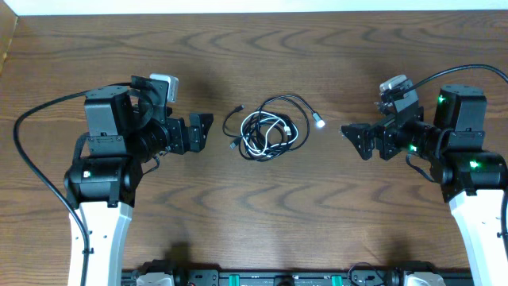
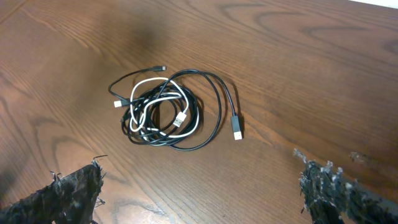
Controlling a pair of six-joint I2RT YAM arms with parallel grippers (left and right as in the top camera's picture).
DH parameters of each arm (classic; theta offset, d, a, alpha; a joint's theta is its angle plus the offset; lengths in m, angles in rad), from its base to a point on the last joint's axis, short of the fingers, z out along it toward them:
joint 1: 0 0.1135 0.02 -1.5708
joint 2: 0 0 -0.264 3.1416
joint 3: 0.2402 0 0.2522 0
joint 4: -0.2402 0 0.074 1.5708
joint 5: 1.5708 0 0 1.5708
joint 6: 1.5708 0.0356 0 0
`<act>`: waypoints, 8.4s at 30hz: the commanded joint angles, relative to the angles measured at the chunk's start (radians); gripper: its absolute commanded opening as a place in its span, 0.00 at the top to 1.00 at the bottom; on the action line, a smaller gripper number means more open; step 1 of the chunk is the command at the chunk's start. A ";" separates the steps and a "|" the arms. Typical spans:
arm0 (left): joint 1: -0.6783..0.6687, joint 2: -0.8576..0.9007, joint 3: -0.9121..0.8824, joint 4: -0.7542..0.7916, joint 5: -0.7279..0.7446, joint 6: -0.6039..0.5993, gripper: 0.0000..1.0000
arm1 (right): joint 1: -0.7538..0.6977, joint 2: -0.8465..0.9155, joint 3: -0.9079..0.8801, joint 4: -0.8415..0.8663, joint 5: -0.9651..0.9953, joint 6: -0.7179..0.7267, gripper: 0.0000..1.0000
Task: Untangle cables
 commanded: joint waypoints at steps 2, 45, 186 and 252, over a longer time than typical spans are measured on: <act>-0.003 0.006 0.016 0.003 0.014 0.009 0.02 | -0.003 0.010 0.019 0.001 -0.016 0.045 0.01; -0.230 0.430 0.198 0.074 -0.045 -0.032 0.16 | -0.004 0.040 0.019 -0.001 0.317 0.322 0.02; -0.294 0.074 0.373 0.547 -0.045 -0.806 0.93 | 0.541 0.468 0.019 0.748 0.047 0.412 0.89; -0.317 0.415 0.371 -0.179 -0.084 0.055 0.44 | 0.224 0.723 0.437 -0.189 0.214 0.453 0.17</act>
